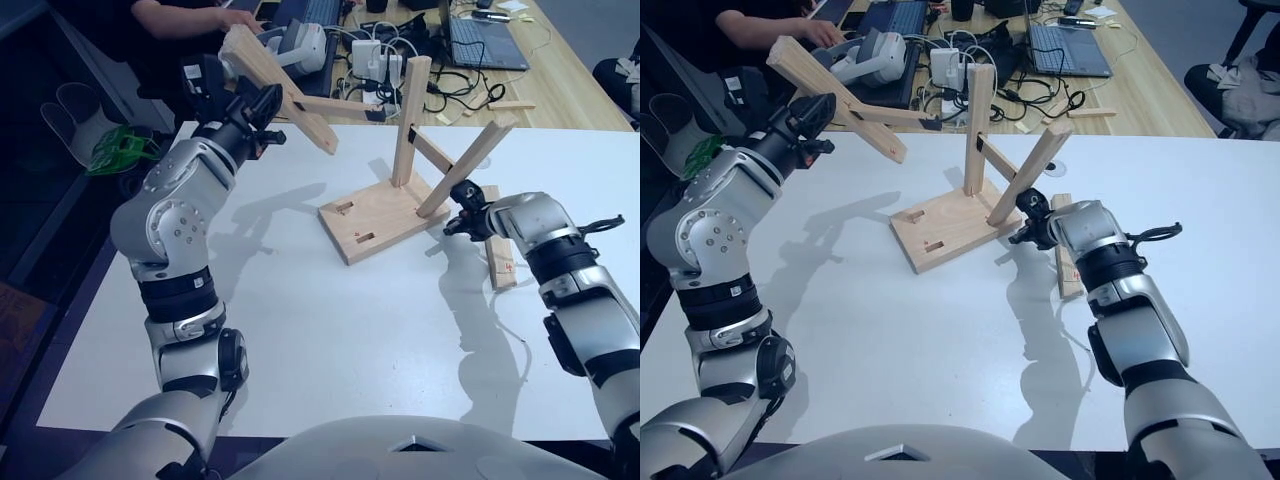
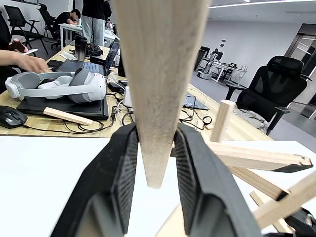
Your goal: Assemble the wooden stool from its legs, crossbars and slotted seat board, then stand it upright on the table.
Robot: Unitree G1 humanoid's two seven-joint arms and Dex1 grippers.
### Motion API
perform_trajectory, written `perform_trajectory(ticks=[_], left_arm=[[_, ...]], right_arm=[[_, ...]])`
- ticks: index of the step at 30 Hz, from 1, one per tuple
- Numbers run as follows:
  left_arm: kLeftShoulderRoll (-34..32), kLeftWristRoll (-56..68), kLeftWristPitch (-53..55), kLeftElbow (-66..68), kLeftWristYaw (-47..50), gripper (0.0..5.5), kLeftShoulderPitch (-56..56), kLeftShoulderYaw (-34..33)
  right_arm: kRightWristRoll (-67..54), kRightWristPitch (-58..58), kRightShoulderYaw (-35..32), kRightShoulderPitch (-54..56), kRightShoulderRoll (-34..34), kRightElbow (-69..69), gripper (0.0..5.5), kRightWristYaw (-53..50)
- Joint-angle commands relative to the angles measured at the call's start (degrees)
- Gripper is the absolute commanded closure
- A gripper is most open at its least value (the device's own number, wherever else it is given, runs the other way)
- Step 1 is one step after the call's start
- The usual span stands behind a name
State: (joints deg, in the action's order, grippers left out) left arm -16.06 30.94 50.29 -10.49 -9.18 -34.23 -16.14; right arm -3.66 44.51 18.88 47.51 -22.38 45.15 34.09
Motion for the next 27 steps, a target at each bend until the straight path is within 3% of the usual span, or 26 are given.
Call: perform_trajectory(ticks=[1,5,8,16,19,22,27], left_arm=[[0.25,-0.04,-0.72,0.21,0.2,4.5,-0.62,0.29],[0.11,-0.08,-0.34,0.12,0.15,4.5,-0.77,0.47],[-0.55,0.36,2.06,-2.23,0.78,4.5,-0.04,0.59],[-2.33,4.82,13.2,-9.2,2.08,4.5,1.28,-1.92],[-1.91,6.89,19.18,-12.22,3.56,4.5,1.88,-3.53],[-1.68,8.43,23.72,-14.67,3.81,4.5,4.0,-3.78],[-0.88,9.08,25.34,-15.14,3.46,4.5,4.9,-2.57]], right_arm=[[1.46,-7.5,-3.8,5.39,4.55,11.93,5.5,-4.96],[2.02,-10.91,-6.31,6.71,5.71,15.66,5.5,-5.2],[1.79,-7.31,-7.55,5.17,3.34,9.36,5.5,-3.08],[-0.12,18.91,-16.7,-16.48,-5.21,-35.93,5.5,-6.67],[-0.31,20.96,-25.99,-24.13,0.13,-48.73,5.5,-14.36],[-3.06,18.03,-32.97,-27.14,5.94,-53.02,5.5,-18.7],[-6.47,16.46,-36.04,-26.75,8.66,-52.37,5.5,-19.85]])
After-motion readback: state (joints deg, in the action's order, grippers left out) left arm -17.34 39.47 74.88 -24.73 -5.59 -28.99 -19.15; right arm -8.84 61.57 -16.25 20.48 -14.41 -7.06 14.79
